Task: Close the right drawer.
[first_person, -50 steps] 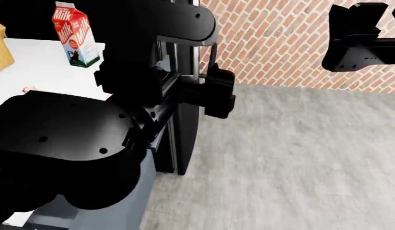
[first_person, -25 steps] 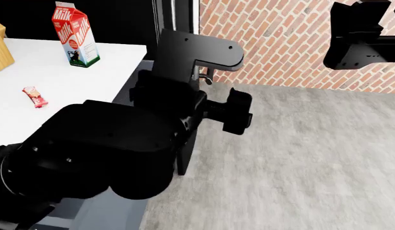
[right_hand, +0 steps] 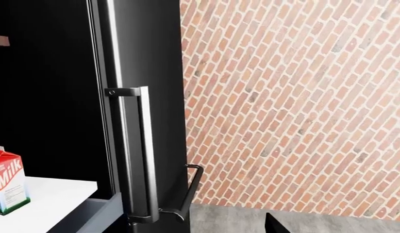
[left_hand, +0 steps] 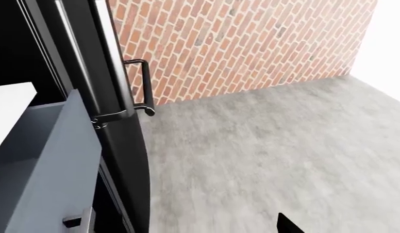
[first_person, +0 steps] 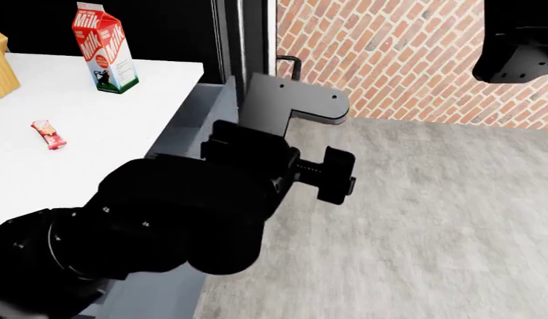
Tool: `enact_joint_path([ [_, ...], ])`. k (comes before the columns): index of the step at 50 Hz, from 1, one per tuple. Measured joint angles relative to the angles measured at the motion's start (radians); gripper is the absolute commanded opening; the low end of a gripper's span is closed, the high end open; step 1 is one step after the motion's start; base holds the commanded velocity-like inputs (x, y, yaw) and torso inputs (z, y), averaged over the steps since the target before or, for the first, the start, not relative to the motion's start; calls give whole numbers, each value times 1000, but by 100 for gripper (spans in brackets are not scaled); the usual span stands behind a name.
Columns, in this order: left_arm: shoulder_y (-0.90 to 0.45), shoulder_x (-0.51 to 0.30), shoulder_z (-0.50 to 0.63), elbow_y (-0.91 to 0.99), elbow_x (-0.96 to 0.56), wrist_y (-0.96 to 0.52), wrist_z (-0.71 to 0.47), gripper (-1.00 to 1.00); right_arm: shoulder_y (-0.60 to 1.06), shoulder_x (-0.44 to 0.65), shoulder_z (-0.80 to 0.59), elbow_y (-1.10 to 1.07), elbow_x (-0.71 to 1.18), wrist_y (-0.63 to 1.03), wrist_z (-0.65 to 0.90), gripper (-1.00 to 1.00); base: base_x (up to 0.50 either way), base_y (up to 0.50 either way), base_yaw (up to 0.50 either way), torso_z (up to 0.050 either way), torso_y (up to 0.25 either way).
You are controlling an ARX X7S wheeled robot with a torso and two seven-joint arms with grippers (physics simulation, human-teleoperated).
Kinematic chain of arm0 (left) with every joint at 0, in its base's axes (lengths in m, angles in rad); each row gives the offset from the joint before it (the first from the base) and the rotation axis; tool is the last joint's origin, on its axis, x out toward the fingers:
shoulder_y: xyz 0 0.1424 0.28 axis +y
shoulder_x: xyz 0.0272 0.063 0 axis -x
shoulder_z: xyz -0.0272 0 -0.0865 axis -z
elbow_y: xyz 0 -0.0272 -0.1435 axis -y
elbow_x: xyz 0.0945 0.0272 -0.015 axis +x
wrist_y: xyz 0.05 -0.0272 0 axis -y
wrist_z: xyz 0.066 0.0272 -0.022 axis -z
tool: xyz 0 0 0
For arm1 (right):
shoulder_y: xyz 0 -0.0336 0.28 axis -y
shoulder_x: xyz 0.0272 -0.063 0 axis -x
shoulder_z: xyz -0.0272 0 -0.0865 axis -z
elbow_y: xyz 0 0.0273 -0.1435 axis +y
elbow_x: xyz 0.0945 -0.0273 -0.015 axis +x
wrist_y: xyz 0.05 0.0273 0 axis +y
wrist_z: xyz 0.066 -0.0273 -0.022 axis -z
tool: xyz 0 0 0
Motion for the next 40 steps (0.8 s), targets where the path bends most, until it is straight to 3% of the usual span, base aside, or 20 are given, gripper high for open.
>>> enact_joint_path([
  [40,69,86,111,-254,152,24,159,100,-37,-28,4,-3,-13,-14,-8,100,0,0,0,0,0],
])
